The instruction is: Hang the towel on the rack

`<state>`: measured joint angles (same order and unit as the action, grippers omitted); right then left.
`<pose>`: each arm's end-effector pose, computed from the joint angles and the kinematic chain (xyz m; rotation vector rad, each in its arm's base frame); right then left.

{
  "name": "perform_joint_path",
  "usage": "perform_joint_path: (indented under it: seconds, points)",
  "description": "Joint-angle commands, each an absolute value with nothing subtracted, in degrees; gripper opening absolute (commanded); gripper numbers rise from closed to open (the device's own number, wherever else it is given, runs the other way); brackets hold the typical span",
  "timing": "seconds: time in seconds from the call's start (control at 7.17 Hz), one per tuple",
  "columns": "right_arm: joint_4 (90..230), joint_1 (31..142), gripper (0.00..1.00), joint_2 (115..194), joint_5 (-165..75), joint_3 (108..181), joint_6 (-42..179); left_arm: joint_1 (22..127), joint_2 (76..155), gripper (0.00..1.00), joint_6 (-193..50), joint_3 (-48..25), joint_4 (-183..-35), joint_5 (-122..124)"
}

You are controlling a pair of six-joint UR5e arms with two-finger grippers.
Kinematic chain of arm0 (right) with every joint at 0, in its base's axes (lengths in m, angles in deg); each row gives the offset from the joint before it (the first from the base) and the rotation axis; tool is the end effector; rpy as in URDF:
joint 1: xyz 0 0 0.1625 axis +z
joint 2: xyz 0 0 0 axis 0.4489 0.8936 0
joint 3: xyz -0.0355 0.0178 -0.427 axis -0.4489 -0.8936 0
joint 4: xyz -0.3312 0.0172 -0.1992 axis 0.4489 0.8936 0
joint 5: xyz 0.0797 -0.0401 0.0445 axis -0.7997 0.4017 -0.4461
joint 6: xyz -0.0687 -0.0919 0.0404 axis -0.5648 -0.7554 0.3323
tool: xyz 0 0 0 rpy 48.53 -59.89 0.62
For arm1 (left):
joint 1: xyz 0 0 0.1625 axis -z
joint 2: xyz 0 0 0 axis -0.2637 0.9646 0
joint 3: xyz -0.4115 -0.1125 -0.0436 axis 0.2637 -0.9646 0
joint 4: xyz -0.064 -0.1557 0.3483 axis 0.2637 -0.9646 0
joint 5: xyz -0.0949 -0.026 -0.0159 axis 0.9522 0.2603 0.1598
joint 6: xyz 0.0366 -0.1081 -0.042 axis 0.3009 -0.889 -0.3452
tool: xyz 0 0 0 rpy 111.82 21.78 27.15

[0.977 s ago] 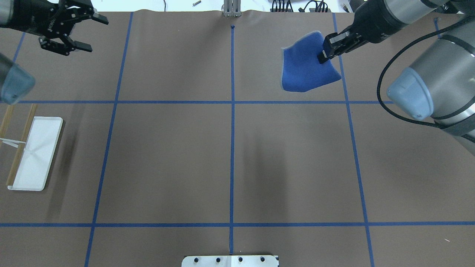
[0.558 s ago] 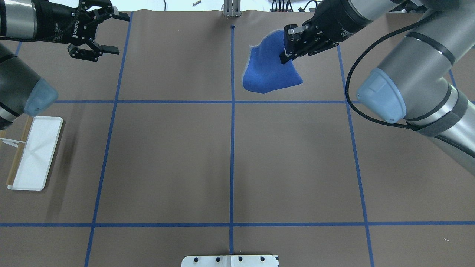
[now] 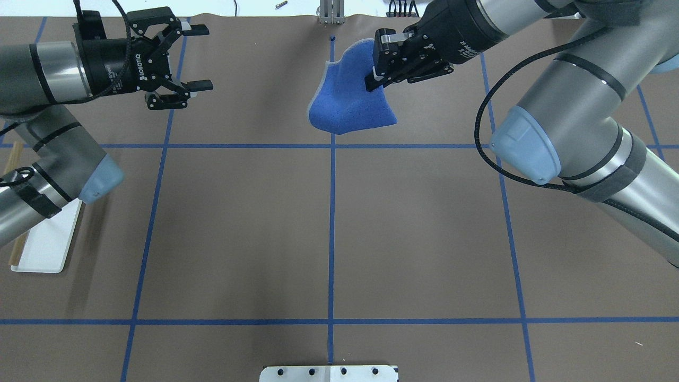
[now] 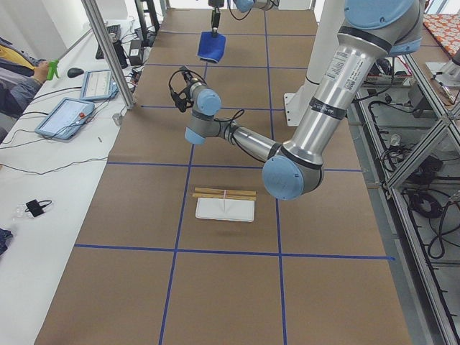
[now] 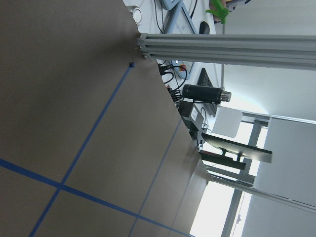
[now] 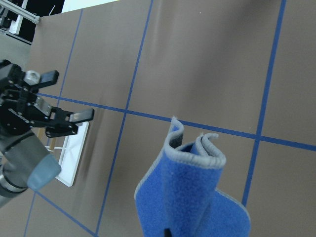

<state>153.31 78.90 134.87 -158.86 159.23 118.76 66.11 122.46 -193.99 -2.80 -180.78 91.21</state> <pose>-0.3150 -0.4788 0.1057 0.2260 -1.4067 -0.1337 0.3053 -0.5145 0.2888 -0.1752 2.0678 -0.6961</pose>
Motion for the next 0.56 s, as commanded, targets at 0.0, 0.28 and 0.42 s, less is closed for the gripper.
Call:
perform_joint_path:
  seconds: [0.0, 0.28, 0.42]
  points:
    - [147.60, 77.30, 0.00, 133.12, -158.55, 157.78, 123.68, 61.45, 123.60, 0.98, -195.78, -2.25, -183.66, 86.59]
    - [145.46, 75.63, 0.00, 132.15, -157.33, 156.89, 124.49, 59.68, 124.74, 0.98, -195.52, -2.51, -184.45, 86.58]
    - [145.37, 75.45, 0.00, 131.62, -157.23, 156.89, 124.58, 58.54, 125.27, 0.98, -195.08, -2.60, -184.71, 86.58]
